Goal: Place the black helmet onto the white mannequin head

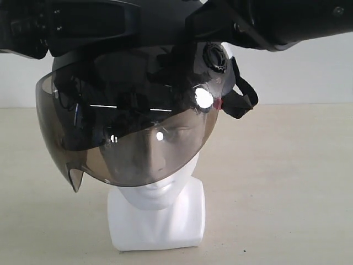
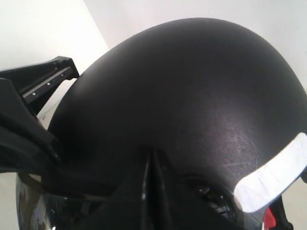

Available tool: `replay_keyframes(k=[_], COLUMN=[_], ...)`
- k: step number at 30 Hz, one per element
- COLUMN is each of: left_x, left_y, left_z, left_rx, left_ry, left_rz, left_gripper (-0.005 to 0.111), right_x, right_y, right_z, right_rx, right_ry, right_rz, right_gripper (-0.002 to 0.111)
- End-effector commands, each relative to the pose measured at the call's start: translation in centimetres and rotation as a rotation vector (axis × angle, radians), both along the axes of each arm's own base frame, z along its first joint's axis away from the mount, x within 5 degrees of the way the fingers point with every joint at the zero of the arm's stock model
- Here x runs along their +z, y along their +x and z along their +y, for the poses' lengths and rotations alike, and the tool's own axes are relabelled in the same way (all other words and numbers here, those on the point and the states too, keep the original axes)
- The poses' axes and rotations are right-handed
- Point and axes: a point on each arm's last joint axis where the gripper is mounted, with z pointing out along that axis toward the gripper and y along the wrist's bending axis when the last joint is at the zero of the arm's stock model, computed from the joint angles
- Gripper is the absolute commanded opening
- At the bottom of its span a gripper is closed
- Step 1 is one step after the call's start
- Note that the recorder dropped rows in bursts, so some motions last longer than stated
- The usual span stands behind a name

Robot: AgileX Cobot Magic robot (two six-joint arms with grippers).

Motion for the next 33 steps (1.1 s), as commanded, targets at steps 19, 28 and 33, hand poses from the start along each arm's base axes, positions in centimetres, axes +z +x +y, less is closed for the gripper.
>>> replay_keyframes(k=[19, 28, 33], left_x=[-1.7, -1.7, -1.7], left_y=[0.9, 0.9, 0.9], left_z=[0.2, 0.2, 0.2], left_rx=[0.045, 0.045, 0.043], left_ry=[0.087, 0.089, 0.098], left_rz=[0.024, 0.023, 0.021], left_gripper=[0.004, 0.004, 0.004], right_x=[-2.9, -4.9, -5.1], right_y=[-0.5, -0.6, -0.4], right_z=[-0.6, -0.9, -0.8], right_rx=[0.007, -0.016, -0.026], right_ry=[-0.227, -0.269, -0.243], right_rz=[0.205, 0.262, 0.239], right_gripper=[0.0, 0.0, 0.0])
